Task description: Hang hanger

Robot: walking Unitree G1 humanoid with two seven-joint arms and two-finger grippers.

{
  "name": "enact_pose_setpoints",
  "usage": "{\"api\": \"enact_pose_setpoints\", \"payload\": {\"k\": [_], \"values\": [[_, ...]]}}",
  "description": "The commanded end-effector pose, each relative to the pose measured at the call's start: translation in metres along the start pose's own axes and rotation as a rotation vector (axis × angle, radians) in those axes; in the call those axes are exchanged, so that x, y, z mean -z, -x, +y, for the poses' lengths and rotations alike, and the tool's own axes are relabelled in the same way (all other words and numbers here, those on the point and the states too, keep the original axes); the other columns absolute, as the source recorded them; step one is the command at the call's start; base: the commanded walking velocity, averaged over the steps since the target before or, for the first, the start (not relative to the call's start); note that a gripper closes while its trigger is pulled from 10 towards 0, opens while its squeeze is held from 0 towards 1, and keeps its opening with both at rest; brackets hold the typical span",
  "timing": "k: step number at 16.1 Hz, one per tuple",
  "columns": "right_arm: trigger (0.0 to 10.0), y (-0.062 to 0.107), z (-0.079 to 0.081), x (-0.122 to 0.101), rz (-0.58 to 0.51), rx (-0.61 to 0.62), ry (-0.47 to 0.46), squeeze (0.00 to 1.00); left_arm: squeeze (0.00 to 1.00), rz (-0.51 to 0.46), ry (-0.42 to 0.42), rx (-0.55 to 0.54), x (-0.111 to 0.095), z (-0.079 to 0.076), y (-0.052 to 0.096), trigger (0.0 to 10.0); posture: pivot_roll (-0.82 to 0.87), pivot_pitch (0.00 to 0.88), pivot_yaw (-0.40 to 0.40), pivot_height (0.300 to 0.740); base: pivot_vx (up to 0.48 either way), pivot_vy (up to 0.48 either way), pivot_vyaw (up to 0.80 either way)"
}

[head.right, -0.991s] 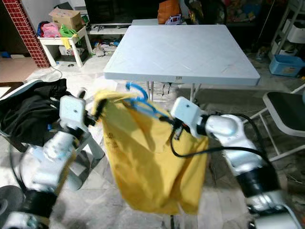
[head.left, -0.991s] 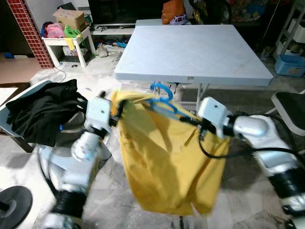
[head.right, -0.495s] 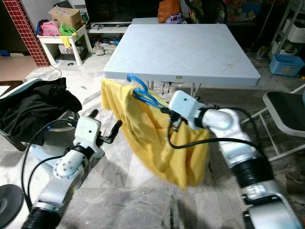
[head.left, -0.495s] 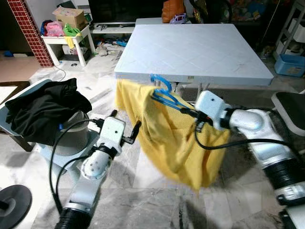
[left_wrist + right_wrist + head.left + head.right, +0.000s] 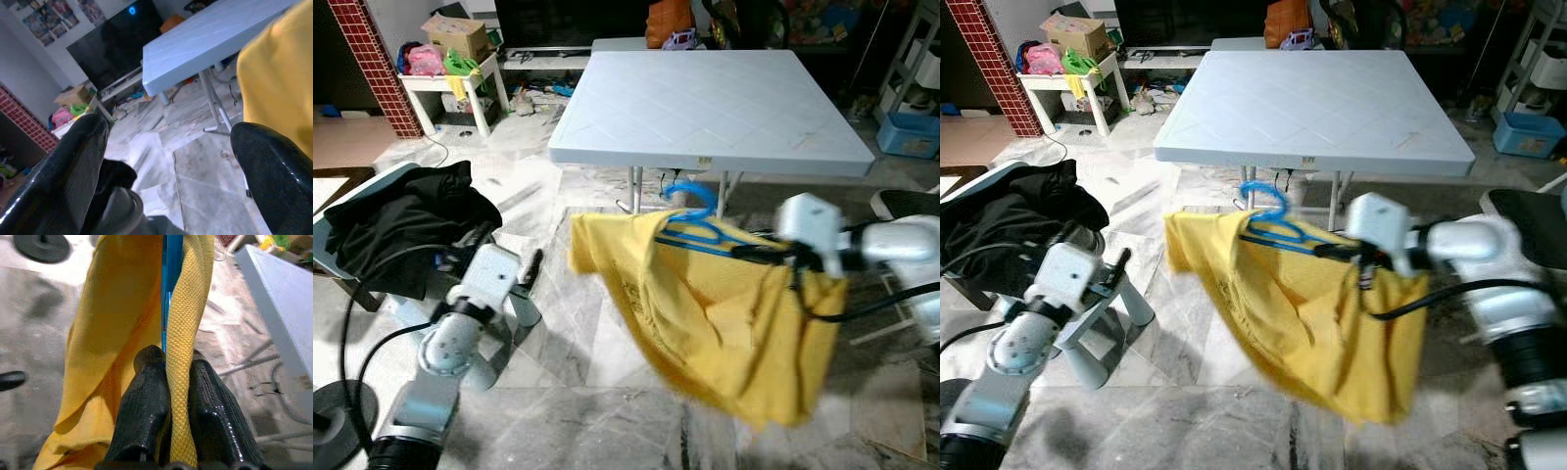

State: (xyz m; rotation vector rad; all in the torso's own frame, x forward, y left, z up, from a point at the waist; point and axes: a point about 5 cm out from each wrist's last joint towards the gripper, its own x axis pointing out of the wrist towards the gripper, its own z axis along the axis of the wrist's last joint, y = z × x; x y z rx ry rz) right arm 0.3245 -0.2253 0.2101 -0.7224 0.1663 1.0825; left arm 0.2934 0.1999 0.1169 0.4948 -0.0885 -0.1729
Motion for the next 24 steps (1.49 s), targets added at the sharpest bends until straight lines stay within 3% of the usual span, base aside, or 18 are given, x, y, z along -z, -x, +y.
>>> {"api": "enact_pose_setpoints", "payload": {"k": [1, 6, 10, 11, 12, 15, 16, 17, 20, 22, 23, 24], "values": [[10.0, 0.017, -0.011, -0.015, -0.059, 0.003, 0.018, 0.00, 1.00, 0.030, -0.009, 0.001, 0.007, 0.003, 0.000, 10.0, -0.01, 0.000, 0.022, 0.740, 0.000, 0.000, 0.00], [10.0, 0.047, -0.010, -0.021, -0.124, -0.096, -0.059, 0.00, 1.00, 0.022, 0.007, 0.037, 0.009, 0.002, -0.005, 10.0, -0.03, 0.000, 0.030, 0.740, 0.000, 0.000, 0.00], [10.0, 0.045, 0.005, -0.022, -0.213, -0.186, -0.166, 0.00, 1.00, -0.055, 0.121, 0.115, -0.008, -0.011, -0.019, 10.0, -0.03, 0.000, 0.034, 0.740, 0.000, 0.000, 0.00], [10.0, 0.040, 0.013, -0.019, -0.225, -0.219, -0.198, 0.00, 0.11, -0.093, 0.139, 0.135, -0.016, -0.015, -0.024, 10.0, -0.04, 0.000, 0.040, 0.740, 0.000, 0.000, 0.00], [10.0, 0.035, 0.018, -0.019, -0.239, -0.248, -0.217, 0.00, 0.00, -0.108, 0.145, 0.141, -0.021, -0.016, -0.027, 10.0, -0.03, 0.000, 0.042, 0.740, 0.000, 0.000, 0.00], [10.0, 0.030, 0.027, -0.023, -0.274, -0.304, -0.255, 0.00, 0.00, -0.129, 0.195, 0.213, -0.026, -0.022, -0.033, 10.0, -0.04, 0.000, 0.047, 0.740, 0.000, 0.000, 0.00], [10.0, 0.031, 0.027, -0.023, -0.275, -0.308, -0.260, 0.00, 0.00, -0.148, 0.228, 0.246, -0.030, -0.026, -0.035, 6.1, -0.04, 0.000, 0.048, 0.740, 0.000, 0.000, 0.00], [10.0, 0.031, 0.027, -0.024, -0.279, -0.308, -0.265, 0.00, 0.00, -0.160, 0.285, 0.283, -0.034, -0.031, -0.036, 0.0, -0.04, 0.000, 0.048, 0.740, 0.000, 0.000, 0.00], [10.0, 0.022, 0.025, -0.023, -0.293, -0.287, -0.277, 0.00, 0.00, -0.172, 0.378, 0.422, -0.040, -0.050, -0.033, 0.0, -0.04, 0.000, 0.054, 0.740, 0.000, 0.000, 0.00], [10.0, 0.014, 0.018, -0.022, -0.279, -0.216, -0.250, 0.00, 0.00, -0.153, 0.331, 0.478, -0.038, -0.055, -0.030, 0.0, -0.04, 0.000, 0.055, 0.740, 0.000, 0.000, 0.00], [10.0, 0.007, 0.006, -0.022, -0.254, -0.103, -0.198, 0.00, 0.00, -0.107, 0.266, 0.424, -0.029, -0.047, -0.028, 4.3, -0.03, 0.000, 0.054, 0.740, 0.000, 0.000, 0.00], [10.0, 0.004, -0.001, -0.024, -0.245, -0.025, -0.140, 0.00, 0.00, -0.052, 0.203, 0.350, -0.018, -0.037, -0.025, 10.0, -0.02, 0.000, 0.053, 0.740, 0.000, 0.000, 0.00]]}}
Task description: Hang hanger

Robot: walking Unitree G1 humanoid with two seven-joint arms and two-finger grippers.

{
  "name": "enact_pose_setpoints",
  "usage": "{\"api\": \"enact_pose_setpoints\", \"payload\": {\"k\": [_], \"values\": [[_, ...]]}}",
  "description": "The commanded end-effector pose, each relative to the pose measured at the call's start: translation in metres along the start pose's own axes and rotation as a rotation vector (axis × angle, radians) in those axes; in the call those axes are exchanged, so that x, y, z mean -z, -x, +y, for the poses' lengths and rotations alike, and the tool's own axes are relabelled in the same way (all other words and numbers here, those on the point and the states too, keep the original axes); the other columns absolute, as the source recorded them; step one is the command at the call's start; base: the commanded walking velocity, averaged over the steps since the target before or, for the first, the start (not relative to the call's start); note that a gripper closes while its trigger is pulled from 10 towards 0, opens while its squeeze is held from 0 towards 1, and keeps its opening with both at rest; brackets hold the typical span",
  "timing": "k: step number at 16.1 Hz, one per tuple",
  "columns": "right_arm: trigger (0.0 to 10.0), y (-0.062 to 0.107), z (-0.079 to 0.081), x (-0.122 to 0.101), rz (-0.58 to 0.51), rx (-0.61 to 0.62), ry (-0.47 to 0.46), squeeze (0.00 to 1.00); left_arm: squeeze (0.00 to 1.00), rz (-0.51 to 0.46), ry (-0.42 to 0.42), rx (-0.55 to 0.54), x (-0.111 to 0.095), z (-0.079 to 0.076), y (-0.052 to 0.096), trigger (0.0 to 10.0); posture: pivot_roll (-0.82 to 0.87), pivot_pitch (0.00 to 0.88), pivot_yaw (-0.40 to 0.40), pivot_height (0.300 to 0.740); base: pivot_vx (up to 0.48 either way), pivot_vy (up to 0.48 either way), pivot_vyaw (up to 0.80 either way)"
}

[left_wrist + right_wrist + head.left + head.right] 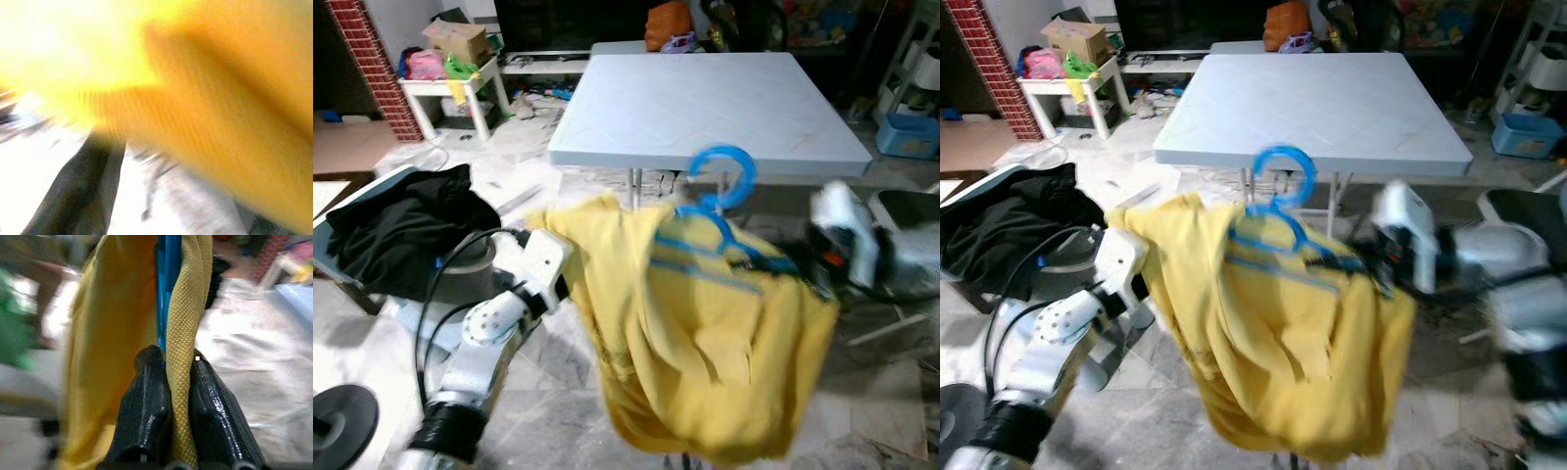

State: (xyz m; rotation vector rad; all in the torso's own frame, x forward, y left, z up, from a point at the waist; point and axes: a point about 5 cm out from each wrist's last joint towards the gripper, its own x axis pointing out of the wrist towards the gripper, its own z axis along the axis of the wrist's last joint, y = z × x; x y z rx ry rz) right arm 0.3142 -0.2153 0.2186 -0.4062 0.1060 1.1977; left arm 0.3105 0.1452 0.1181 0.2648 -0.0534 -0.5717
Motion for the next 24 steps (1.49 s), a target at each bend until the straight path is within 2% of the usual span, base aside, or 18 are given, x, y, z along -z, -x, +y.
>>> {"api": "enact_pose_setpoints", "payload": {"k": [1, 2, 3, 5, 6, 9, 10, 11, 13, 15, 19, 20, 21, 24], "values": [[10.0, -0.001, -0.009, -0.013, -0.028, 0.057, 0.065, 0.00, 0.00, 0.056, -0.041, -0.067, 0.008, 0.011, 0.008, 10.0, -0.02, 0.000, 0.053, 0.740, 0.000, 0.000, 0.00], [10.0, -0.004, -0.012, -0.015, -0.044, 0.091, 0.077, 0.00, 0.43, 0.111, -0.064, -0.150, 0.016, 0.021, 0.016, 10.0, -0.02, 0.000, 0.051, 0.740, 0.000, 0.000, 0.00], [10.0, -0.008, -0.016, -0.015, -0.038, 0.121, 0.104, 0.00, 1.00, 0.162, -0.087, -0.224, 0.023, 0.030, 0.024, 10.0, -0.02, 0.000, 0.051, 0.740, 0.000, 0.000, 0.00], [10.0, -0.016, -0.024, -0.016, -0.023, 0.188, 0.178, 0.00, 1.00, 0.210, -0.122, -0.372, 0.029, 0.046, 0.036, 10.0, -0.01, 0.000, 0.051, 0.740, 0.000, 0.000, 0.00], [10.0, -0.023, -0.026, -0.018, -0.039, 0.177, 0.183, 0.00, 1.00, 0.226, -0.149, -0.441, 0.030, 0.052, 0.041, 10.0, -0.01, 0.000, 0.051, 0.740, 0.000, 0.000, 0.00], [10.0, -0.030, -0.016, -0.016, -0.038, 0.024, 0.160, 0.00, 1.00, 0.139, -0.116, -0.377, 0.019, 0.046, 0.033, 10.0, 0.00, 0.000, 0.049, 0.740, 0.000, 0.000, 0.00], [10.0, -0.029, -0.014, -0.016, -0.043, -0.014, 0.146, 0.00, 0.91, 0.114, -0.111, -0.363, 0.015, 0.045, 0.031, 10.0, 0.01, 0.000, 0.043, 0.740, 0.000, 0.000, 0.00], [10.0, -0.027, -0.012, -0.017, -0.048, -0.044, 0.135, 0.00, 0.00, 0.093, -0.084, -0.350, 0.012, 0.044, 0.029, 10.0, 0.01, 0.000, 0.045, 0.740, 0.000, 0.000, 0.00], [10.0, -0.019, -0.010, -0.018, -0.062, -0.098, 0.105, 0.00, 0.00, 0.045, -0.014, -0.333, 0.005, 0.046, 0.026, 10.0, 0.00, 0.000, 0.050, 0.740, 0.000, 0.000, 0.00], [10.0, -0.015, -0.008, -0.016, -0.050, -0.109, 0.095, 0.00, 0.00, 0.000, 0.034, -0.284, -0.002, 0.042, 0.020, 10.0, 0.00, 0.000, 0.055, 0.740, 0.000, 0.000, 0.00], [10.0, -0.006, 0.000, -0.016, -0.045, -0.167, 0.068, 0.00, 0.00, -0.065, 0.136, -0.160, -0.012, 0.024, -0.001, 10.0, -0.02, 0.000, 0.063, 0.740, 0.000, 0.000, 0.00], [10.0, -0.005, 0.000, -0.016, -0.044, -0.168, 0.064, 0.00, 0.00, -0.077, 0.148, -0.131, -0.013, 0.020, -0.006, 2.8, -0.02, 0.000, 0.064, 0.740, 0.000, 0.000, 0.00], [10.0, -0.005, 0.000, -0.016, -0.043, -0.167, 0.063, 0.00, 0.00, -0.091, 0.176, -0.109, -0.015, 0.017, -0.010, 0.0, -0.02, 0.000, 0.065, 0.740, 0.000, 0.000, 0.00], [10.0, -0.004, 0.002, -0.016, -0.038, -0.166, 0.059, 0.00, 0.00, -0.116, 0.247, -0.087, -0.017, 0.015, -0.014, 0.0, -0.03, 0.000, 0.068, 0.740, 0.000, 0.000, 0.00]]}}
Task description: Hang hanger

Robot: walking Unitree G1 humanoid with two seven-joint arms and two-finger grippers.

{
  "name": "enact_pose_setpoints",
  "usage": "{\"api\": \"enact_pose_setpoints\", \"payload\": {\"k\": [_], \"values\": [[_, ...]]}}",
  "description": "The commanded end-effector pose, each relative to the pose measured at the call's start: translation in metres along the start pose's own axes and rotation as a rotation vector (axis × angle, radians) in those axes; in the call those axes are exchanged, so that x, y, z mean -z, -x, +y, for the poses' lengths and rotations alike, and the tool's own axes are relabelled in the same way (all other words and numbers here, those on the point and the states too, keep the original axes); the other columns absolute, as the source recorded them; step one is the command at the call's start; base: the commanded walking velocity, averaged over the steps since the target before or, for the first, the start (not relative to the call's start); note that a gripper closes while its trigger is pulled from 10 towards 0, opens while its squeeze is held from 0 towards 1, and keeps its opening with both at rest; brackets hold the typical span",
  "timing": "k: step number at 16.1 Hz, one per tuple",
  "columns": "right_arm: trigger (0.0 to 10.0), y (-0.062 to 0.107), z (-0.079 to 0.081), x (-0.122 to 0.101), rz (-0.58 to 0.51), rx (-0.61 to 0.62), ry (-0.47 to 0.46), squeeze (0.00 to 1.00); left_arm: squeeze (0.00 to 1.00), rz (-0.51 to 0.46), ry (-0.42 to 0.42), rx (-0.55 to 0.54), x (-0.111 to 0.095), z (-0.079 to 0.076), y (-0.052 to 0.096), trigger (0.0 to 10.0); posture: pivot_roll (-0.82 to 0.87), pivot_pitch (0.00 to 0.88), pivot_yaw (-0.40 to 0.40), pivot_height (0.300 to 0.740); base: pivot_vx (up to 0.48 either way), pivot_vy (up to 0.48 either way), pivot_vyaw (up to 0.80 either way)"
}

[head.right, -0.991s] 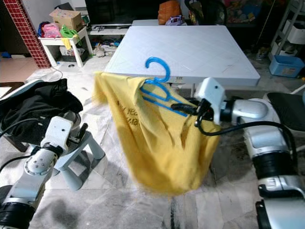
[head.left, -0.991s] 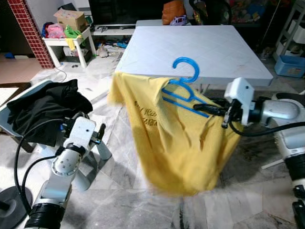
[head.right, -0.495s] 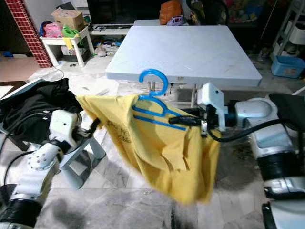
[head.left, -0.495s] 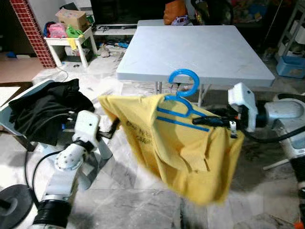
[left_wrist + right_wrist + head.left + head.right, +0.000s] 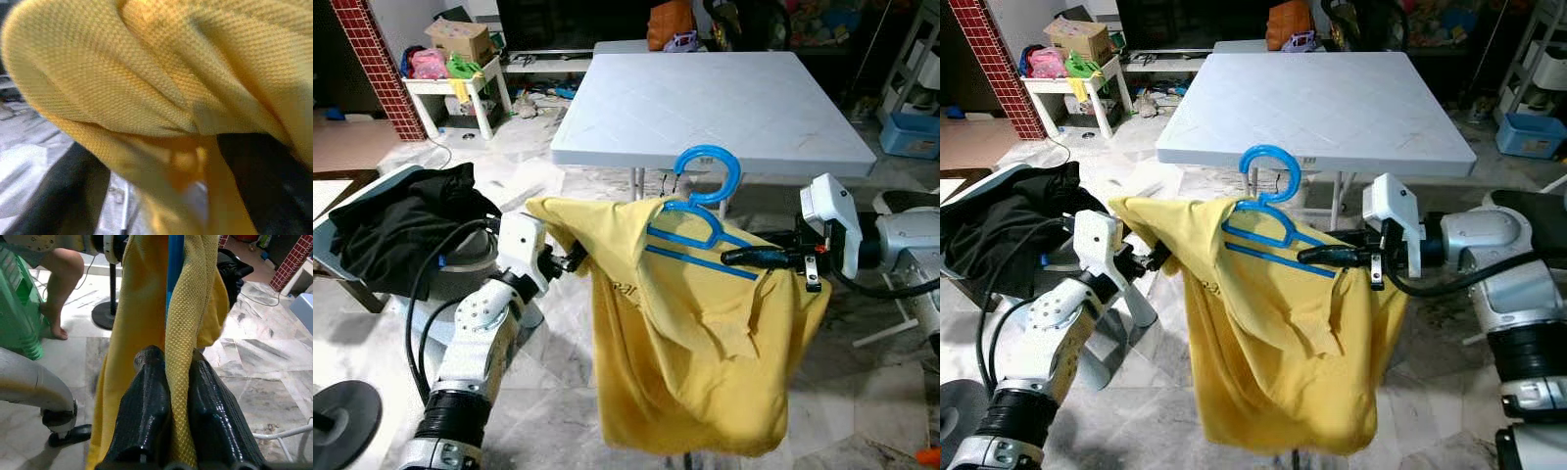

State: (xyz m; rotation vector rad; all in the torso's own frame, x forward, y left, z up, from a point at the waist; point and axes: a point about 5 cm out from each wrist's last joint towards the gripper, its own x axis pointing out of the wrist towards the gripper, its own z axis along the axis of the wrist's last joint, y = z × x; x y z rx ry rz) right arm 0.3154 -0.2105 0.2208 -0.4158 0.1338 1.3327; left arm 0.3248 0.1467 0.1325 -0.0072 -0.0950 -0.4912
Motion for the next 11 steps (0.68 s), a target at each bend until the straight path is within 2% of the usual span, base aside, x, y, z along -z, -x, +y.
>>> {"api": "enact_pose_setpoints", "payload": {"k": [1, 4, 11], "values": [[10.0, -0.001, 0.002, -0.012, -0.037, -0.026, 0.050, 0.00, 0.00, -0.014, 0.014, 0.016, -0.005, 0.000, -0.004, 0.0, -0.03, 0.000, 0.069, 0.740, 0.000, 0.000, 0.00], [10.0, -0.003, 0.001, -0.010, -0.028, -0.014, 0.054, 0.00, 0.00, -0.010, 0.039, 0.022, -0.003, 0.000, 0.000, 0.0, -0.02, 0.000, 0.069, 0.740, 0.000, 0.000, 0.00], [10.0, -0.003, 0.003, -0.007, -0.014, -0.019, 0.054, 0.00, 0.00, -0.049, 0.082, -0.084, -0.009, 0.018, 0.004, 0.0, -0.02, 0.000, 0.063, 0.740, 0.000, 0.000, 0.00]]}}
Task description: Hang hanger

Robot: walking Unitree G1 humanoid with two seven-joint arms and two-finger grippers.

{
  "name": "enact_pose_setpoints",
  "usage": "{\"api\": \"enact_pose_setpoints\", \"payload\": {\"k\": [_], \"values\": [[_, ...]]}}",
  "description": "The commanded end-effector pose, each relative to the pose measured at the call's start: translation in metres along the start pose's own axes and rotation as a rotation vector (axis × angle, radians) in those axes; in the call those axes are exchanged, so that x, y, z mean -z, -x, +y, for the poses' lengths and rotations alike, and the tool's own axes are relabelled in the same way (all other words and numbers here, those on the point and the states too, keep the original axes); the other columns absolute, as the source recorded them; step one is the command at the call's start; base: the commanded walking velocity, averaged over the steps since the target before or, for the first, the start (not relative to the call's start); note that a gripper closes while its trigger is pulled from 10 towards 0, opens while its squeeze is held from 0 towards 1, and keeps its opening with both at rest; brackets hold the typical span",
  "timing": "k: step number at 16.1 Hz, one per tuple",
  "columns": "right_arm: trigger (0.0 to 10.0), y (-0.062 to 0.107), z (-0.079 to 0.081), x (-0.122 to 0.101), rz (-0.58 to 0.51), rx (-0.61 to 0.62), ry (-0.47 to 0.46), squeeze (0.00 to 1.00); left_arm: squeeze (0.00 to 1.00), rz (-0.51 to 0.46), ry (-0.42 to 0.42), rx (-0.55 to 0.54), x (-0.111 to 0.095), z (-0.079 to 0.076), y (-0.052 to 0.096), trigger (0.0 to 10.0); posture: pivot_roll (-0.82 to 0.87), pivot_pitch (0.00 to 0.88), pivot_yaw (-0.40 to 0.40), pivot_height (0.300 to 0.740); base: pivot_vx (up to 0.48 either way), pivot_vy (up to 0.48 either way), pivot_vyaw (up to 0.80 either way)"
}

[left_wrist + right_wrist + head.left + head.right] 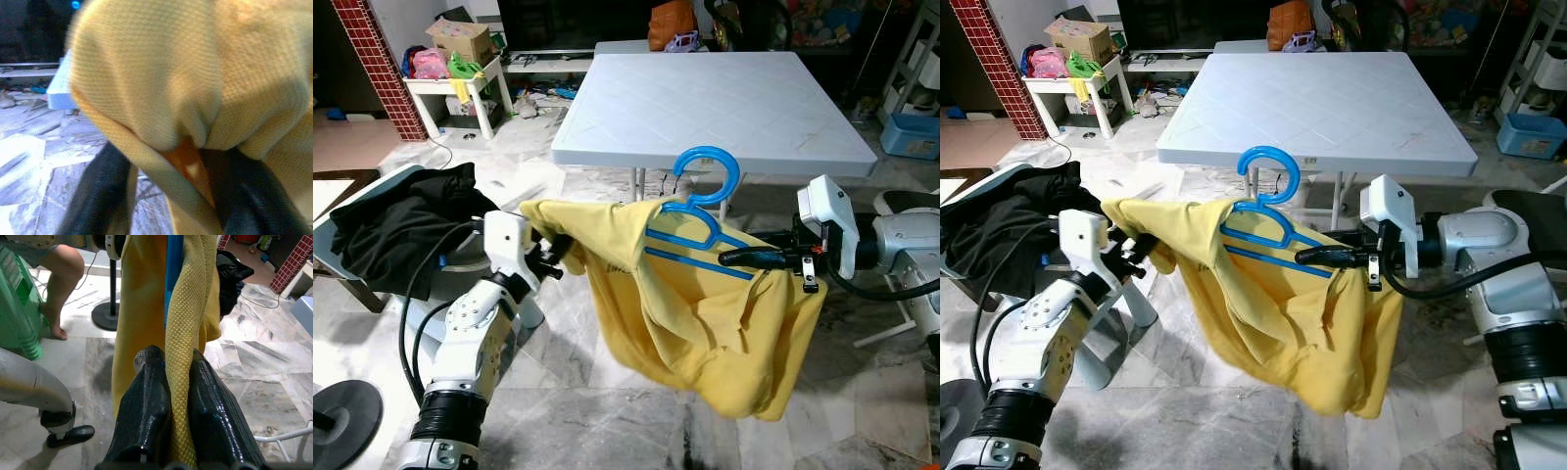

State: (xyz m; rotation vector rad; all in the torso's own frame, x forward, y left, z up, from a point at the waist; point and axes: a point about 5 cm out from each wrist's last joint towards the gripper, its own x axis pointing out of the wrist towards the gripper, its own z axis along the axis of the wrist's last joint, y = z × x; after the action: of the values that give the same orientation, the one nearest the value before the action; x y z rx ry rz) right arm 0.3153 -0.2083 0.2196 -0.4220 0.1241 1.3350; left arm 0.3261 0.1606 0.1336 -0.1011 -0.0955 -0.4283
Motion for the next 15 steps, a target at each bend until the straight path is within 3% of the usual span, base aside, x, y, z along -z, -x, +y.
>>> {"api": "enact_pose_setpoints", "payload": {"k": [1, 10, 15], "values": [[10.0, 0.000, 0.002, -0.007, -0.010, -0.018, 0.042, 0.00, 0.00, -0.032, 0.011, -0.025, -0.008, 0.005, -0.003, 0.0, -0.02, 0.000, 0.063, 0.740, 0.000, 0.000, 0.00], [10.0, -0.002, 0.002, -0.003, 0.008, -0.011, 0.045, 0.00, 0.00, -0.060, 0.024, -0.040, -0.014, 0.007, -0.003, 0.0, -0.02, 0.000, 0.064, 0.740, 0.000, 0.000, 0.00], [10.0, -0.010, -0.012, 0.009, 0.126, 0.163, 0.175, 0.00, 0.00, -0.026, 0.010, -0.041, -0.012, 0.006, 0.002, 0.0, -0.02, 0.000, 0.064, 0.740, 0.000, 0.000, 0.00]]}}
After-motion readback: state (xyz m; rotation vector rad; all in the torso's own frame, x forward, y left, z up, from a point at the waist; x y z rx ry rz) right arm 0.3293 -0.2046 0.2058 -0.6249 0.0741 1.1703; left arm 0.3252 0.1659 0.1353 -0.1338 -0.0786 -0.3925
